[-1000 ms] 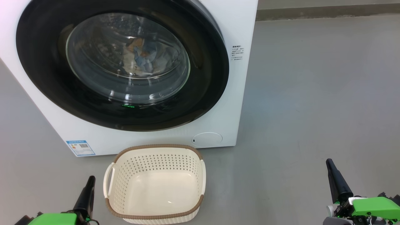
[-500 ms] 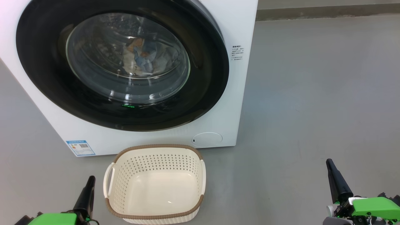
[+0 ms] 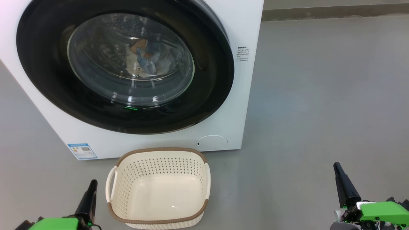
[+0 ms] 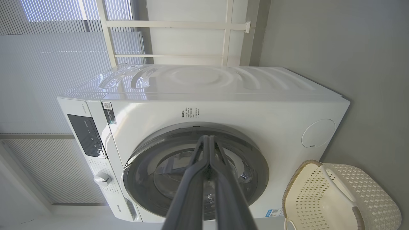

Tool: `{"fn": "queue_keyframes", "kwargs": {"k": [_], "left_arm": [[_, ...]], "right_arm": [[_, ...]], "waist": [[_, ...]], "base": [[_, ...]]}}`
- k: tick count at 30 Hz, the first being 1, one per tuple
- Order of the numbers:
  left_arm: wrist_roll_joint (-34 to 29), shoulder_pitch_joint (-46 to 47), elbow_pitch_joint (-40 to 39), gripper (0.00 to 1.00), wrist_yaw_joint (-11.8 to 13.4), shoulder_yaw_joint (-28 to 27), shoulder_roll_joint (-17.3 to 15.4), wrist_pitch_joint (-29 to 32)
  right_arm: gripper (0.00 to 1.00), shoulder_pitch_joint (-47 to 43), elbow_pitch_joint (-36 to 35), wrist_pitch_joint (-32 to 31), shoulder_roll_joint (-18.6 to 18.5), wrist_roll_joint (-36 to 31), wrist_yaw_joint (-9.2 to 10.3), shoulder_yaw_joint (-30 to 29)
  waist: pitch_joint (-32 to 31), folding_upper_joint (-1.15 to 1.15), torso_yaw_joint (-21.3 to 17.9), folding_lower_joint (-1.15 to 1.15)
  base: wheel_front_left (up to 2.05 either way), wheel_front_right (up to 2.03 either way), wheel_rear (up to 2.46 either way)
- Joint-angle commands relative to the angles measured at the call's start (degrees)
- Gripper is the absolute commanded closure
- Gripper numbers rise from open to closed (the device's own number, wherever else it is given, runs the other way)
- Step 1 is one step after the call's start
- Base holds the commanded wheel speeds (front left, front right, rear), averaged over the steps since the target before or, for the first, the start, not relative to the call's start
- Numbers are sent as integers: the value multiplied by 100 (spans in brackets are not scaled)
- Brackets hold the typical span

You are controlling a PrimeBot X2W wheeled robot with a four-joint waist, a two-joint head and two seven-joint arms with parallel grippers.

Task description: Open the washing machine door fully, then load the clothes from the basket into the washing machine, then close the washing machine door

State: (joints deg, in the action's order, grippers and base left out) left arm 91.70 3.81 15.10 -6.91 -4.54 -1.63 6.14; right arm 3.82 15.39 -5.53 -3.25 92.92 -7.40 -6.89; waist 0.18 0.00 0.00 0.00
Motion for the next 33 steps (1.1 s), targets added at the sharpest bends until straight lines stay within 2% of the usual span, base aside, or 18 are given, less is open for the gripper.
{"fn": "queue_keyframes", "kwargs": {"k": [1, 33], "left_arm": [[48, 238, -105, 100, -58, -197, -125, 34], [48, 238, -106, 100, -58, -196, -125, 34]], "right_arm": [[100, 230, -140, -45, -11, -24, -9, 100], [100, 233, -138, -66, 7, -45, -9, 74]], "waist": [[0, 0, 0, 0], [0, 0, 0, 0]], "base": [[0, 0, 0], [0, 0, 0]]}}
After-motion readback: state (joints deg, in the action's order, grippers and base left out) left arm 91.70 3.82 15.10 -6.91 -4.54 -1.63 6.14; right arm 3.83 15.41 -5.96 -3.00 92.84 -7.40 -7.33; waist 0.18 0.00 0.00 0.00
